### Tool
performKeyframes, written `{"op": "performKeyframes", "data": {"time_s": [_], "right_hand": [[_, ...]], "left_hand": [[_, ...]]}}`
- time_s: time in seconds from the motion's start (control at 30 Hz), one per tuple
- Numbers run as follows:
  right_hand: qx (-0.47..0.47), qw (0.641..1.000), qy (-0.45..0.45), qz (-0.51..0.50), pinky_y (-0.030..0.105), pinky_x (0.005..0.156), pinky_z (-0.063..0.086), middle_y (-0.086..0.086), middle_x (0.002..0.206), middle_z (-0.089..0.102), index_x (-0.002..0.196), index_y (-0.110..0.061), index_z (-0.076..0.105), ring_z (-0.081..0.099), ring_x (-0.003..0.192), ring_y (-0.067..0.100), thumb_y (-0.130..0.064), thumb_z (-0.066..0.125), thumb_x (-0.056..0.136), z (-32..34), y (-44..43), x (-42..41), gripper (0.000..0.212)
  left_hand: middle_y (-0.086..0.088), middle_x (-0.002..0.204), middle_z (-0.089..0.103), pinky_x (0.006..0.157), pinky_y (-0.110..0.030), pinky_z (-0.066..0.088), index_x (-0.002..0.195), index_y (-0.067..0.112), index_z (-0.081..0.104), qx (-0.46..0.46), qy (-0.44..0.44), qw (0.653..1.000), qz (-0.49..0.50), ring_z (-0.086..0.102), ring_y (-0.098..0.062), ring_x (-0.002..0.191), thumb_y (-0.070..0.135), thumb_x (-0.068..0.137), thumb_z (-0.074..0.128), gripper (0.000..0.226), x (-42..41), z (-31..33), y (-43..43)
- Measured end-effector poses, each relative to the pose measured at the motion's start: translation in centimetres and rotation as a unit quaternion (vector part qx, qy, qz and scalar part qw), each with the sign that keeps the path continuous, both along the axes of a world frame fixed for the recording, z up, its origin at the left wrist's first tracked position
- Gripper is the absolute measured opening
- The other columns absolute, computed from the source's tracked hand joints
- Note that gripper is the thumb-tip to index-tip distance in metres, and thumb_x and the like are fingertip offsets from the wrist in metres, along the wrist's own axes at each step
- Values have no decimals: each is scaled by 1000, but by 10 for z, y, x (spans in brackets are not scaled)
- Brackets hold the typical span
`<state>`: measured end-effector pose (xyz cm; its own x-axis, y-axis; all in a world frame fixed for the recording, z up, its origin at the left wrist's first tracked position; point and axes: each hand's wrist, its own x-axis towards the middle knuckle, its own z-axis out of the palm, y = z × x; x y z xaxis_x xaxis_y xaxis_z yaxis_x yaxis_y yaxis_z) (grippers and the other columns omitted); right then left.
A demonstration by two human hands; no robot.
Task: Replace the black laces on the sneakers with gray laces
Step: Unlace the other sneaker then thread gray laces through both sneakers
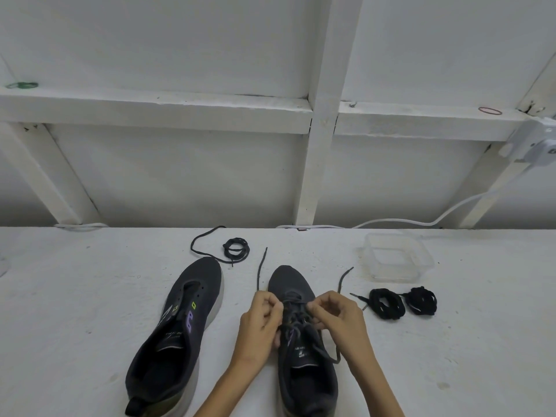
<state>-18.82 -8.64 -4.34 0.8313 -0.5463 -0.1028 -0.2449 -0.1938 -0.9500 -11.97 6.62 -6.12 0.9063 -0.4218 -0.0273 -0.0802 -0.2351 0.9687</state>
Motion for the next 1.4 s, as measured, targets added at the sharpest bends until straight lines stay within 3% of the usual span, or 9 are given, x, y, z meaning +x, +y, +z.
{"op": "performKeyframes", "data": {"time_s": [0.1, 0.23, 0.37, 0.47, 0.7, 0.93, 1.1, 1.23, 1.4], "right_hand": [[10, 999, -8, 31, 39, 75, 60, 7, 75, 72, 79, -11, 69, 70, 76, 29, -15, 74, 84, 5, -6, -10, 9], [-99, 990, 31, 95, 26, 79, 54, -15, 81, 73, 80, -29, 75, 69, 80, 4, -27, 76, 82, 6, -6, -10, 3], [-176, 978, 49, 97, 10, 72, 45, -19, 82, 72, 77, -36, 72, 65, 81, -4, -30, 74, 82, 9, 1, -5, 8], [-199, 974, 62, 93, 8, 68, 40, -17, 81, 70, 74, -35, 65, 62, 82, -7, -29, 69, 85, 10, 4, -5, 14], [-74, 996, 36, 37, 32, 77, 53, -9, 78, 69, 74, -21, 63, 65, 77, 6, -16, 63, 87, 2, 6, -12, 14], [-120, 989, 24, 88, 15, 77, 47, -16, 80, 71, 78, -29, 69, 65, 82, 1, -31, 71, 85, 9, 5, -8, 8], [-169, 980, 45, 100, 22, 77, 49, -19, 79, 70, 75, -33, 68, 64, 81, 0, -32, 71, 85, 10, 6, -5, 10], [-177, 978, 51, 98, 22, 77, 48, -20, 80, 69, 75, -33, 65, 63, 83, 0, -32, 69, 86, 8, 7, -5, 11], [-43, 996, 49, 54, 43, 86, 54, -11, 80, 70, 75, -28, 65, 65, 83, 9, -34, 63, 87, 3, 9, -8, 13]], "left_hand": [[-1, 57, 56, 50, -21, 40, 89, 13, 55, -17, 6, 1000, -24, 47, -13, 44, 19, 95, 59, 8, 0, 5, 10], [11, 53, 54, 50, -16, 41, 88, 16, 69, -6, -1, 998, -64, 50, -3, 47, 20, 86, 72, 5, -3, 11, 10], [10, 54, 54, 54, -21, 43, 82, 20, 72, 18, -14, 998, -64, 46, -6, 50, 17, 84, 73, 4, 1, 10, 8], [10, 57, 56, 55, -17, 41, 80, 15, 67, 11, 28, 998, -57, 49, -5, 53, 11, 88, 67, 8, -1, 10, 6], [3, 60, 54, 49, -15, 37, 84, 3, 61, -90, 96, 991, -29, 49, -4, 52, 0, 90, 61, 6, -17, 9, 6], [0, 58, 57, 48, -20, 38, 66, 10, 61, -69, 86, 993, -28, 43, -7, 42, 17, 90, 65, 26, -9, 14, 9], [3, 52, 58, 46, -19, 41, 84, 15, 68, -14, 46, 998, -27, 52, -9, 45, 17, 82, 76, 8, -4, 13, 3], [9, 50, 56, 47, -17, 41, 78, 19, 68, 24, 6, 999, -22, 51, -6, 45, 15, 87, 69, 10, -5, 9, 2], [6, 56, 52, 44, -18, 35, 86, 7, 60, -49, 94, 994, 4, 42, -7, 45, 10, 97, 53, 14, -12, 5, 2]]}}
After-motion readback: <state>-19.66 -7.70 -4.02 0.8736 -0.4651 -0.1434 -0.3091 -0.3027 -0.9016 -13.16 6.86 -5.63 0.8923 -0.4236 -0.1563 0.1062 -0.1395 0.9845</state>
